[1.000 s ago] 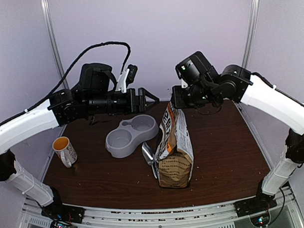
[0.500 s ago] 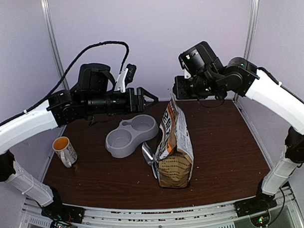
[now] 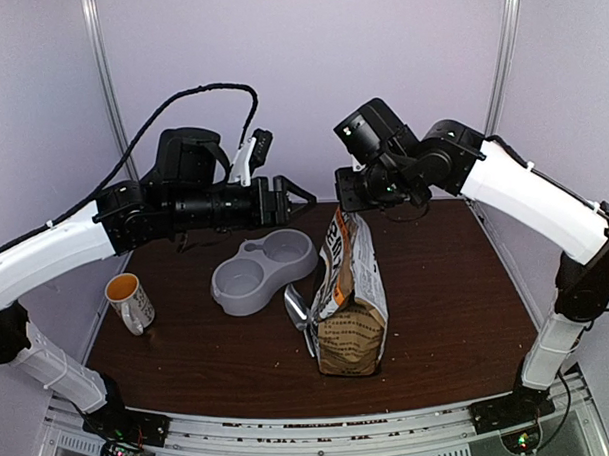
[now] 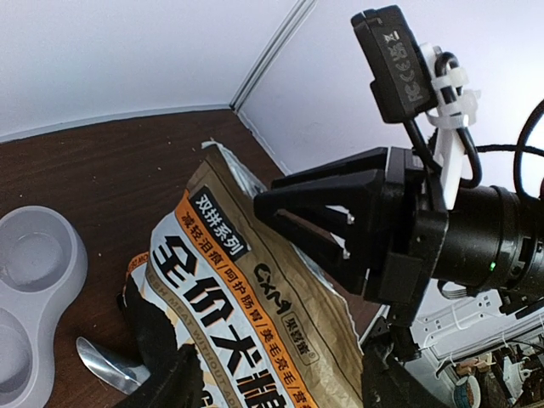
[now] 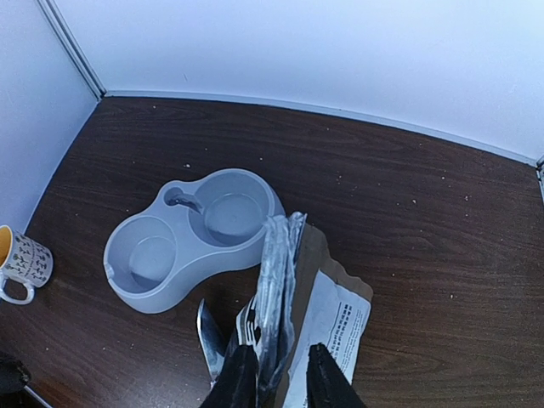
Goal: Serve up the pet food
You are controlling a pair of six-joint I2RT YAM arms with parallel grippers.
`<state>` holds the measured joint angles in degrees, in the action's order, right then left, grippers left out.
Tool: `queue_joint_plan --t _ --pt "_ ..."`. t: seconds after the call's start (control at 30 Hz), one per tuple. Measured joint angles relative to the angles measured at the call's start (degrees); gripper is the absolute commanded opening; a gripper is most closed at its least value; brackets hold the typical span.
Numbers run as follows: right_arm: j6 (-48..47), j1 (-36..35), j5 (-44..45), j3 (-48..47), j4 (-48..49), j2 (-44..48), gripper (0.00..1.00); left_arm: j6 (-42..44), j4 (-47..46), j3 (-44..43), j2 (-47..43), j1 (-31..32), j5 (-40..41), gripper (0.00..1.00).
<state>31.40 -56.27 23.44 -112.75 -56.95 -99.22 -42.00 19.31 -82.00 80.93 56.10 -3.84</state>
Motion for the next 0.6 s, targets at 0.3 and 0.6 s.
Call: queue_joint_plan --t 0.3,0.6 --pt "0.0 0.0 1.09 -0.68 -0.57 -0.44 0.2 0.0 -0.02 0.13 -0.42 0.0 0.0 0.67" --pt "0.07 0.0 0.79 -1.75 -0.28 -0.39 0.19 0.02 0.0 0.13 -0.48 0.0 0.0 0.67"
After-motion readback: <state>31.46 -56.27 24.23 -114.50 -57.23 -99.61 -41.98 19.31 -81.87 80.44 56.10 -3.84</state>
